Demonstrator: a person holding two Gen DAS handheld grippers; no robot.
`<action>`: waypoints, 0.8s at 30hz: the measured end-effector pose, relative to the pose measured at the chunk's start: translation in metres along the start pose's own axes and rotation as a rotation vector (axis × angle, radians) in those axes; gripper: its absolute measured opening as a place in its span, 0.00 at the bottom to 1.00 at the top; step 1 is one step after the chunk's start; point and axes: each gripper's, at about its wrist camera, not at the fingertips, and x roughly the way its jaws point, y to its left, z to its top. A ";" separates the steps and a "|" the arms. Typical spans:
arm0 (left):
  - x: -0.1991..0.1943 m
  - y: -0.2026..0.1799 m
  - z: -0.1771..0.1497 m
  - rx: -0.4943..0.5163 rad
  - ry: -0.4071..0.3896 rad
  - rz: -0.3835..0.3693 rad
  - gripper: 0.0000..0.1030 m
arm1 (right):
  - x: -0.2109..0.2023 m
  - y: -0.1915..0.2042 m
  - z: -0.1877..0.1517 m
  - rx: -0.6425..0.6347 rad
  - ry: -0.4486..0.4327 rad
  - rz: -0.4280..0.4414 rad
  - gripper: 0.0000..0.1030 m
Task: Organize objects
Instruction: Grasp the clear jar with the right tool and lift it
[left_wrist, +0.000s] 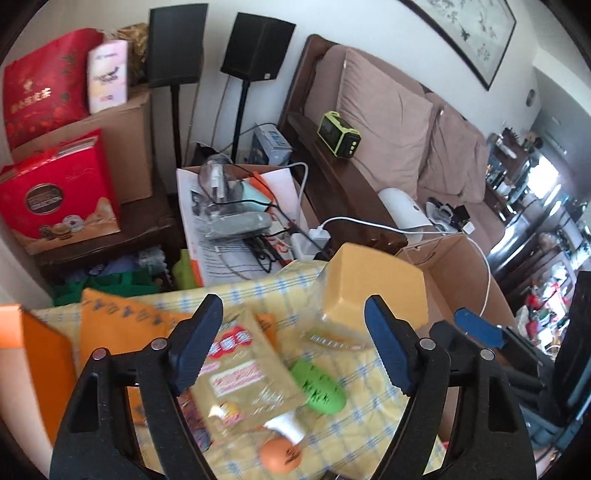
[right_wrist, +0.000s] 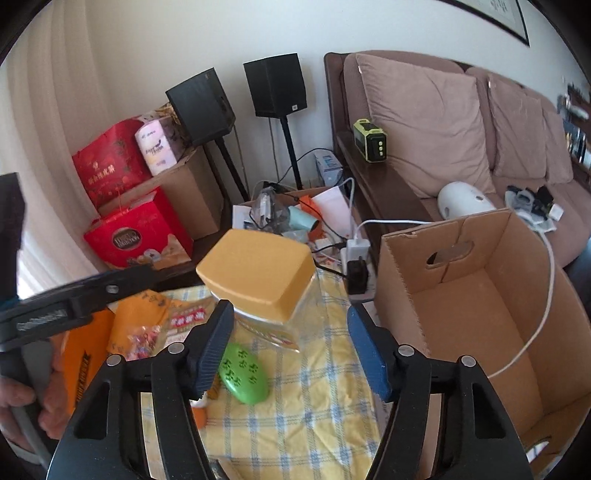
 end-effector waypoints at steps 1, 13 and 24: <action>0.008 -0.003 0.004 -0.003 0.012 -0.008 0.74 | 0.003 -0.003 0.003 0.019 0.002 0.016 0.61; 0.061 -0.005 0.018 -0.100 0.104 -0.185 0.63 | 0.043 -0.029 0.019 0.200 0.050 0.208 0.41; 0.042 -0.018 0.012 -0.122 0.068 -0.213 0.50 | 0.040 -0.027 0.019 0.209 0.045 0.220 0.38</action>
